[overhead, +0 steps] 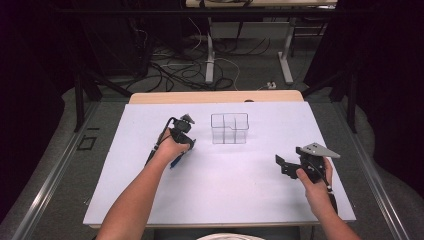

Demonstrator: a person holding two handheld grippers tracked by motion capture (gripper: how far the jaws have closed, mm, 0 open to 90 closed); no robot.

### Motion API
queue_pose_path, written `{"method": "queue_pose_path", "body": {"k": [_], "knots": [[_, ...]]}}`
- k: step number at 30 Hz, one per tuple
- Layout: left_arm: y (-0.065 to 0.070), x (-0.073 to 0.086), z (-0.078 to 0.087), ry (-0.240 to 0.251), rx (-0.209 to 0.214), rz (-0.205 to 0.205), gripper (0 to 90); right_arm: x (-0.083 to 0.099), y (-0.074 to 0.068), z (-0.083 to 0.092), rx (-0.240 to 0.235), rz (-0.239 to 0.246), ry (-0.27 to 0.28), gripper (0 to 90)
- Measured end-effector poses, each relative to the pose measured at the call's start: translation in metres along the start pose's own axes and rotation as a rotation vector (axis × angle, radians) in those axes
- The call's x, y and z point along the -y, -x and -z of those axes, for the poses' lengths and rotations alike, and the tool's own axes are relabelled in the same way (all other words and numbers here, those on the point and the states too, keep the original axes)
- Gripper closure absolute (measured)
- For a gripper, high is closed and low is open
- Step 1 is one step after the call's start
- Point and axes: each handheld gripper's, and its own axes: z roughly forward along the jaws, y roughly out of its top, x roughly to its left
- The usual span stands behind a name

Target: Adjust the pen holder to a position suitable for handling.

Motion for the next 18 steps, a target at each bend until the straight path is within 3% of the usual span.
{"method": "queue_pose_path", "body": {"k": [18], "knots": [[0.0007,-0.0001,-0.0033,-0.026,-0.013,-0.001,79.0,0.0,0.0006,-0.0001,0.0,-0.003,0.001,15.5]]}}
